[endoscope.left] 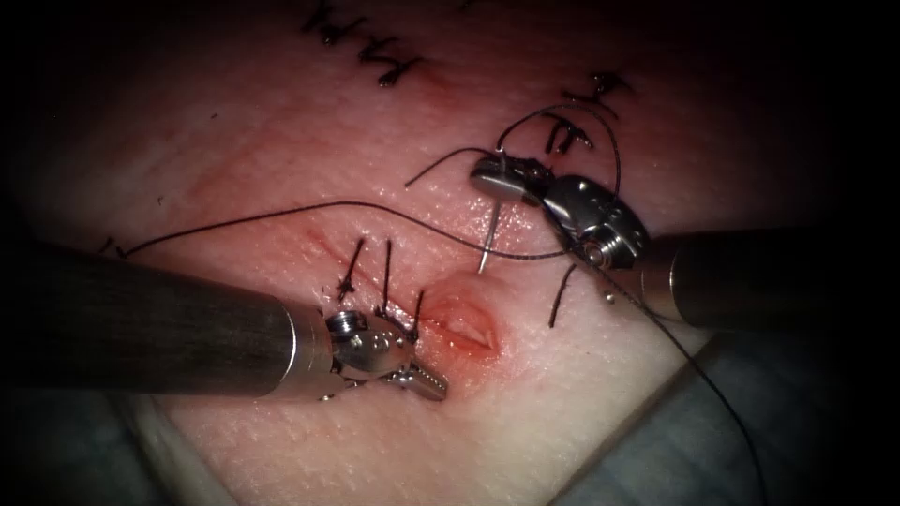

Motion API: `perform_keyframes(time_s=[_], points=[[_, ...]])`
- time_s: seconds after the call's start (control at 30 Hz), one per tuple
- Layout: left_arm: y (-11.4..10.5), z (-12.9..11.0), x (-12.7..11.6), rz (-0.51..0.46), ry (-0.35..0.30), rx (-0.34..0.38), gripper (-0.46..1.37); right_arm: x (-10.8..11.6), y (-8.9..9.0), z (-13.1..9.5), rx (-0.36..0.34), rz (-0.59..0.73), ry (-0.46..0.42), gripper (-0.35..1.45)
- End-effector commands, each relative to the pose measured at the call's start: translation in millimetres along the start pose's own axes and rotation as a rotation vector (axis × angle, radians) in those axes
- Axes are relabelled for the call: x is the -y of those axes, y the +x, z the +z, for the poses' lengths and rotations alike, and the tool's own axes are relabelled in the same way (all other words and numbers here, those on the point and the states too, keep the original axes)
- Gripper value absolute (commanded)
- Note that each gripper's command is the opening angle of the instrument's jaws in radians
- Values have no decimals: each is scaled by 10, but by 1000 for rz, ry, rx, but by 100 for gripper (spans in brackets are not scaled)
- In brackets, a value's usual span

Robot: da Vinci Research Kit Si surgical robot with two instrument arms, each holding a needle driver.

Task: Wound Closure
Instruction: Throw the needle using the right driver through the target above the wound

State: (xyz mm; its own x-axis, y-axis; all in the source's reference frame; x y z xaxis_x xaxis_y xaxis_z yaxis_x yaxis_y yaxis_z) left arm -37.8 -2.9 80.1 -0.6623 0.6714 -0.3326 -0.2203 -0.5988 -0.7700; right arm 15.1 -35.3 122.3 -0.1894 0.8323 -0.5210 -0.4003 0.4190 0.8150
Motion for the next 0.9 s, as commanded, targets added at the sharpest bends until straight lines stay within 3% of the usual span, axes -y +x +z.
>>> perform_keyframes(time_s=[0.03, 0.2, 0.33, 0.7, 0.9], points=[[0, 0, 1, 1, -8, 0, -35, 1, -7, 5, 1, 63, 17, -35], [0, -1, 1, 1, -8, 0, -35, 6, -41, 13, -9, 263, 53, -35], [-1, -1, 1, 2, -9, 0, -35, 21, -53, 16, -6, 355, 78, -35], [-1, -2, 3, 3, -10, 1, -35, 67, -47, -2, 69, 462, 42, -35], [0, -2, 5, 3, -11, -2, -35, 82, -54, -7, 102, 532, 39, -35]])
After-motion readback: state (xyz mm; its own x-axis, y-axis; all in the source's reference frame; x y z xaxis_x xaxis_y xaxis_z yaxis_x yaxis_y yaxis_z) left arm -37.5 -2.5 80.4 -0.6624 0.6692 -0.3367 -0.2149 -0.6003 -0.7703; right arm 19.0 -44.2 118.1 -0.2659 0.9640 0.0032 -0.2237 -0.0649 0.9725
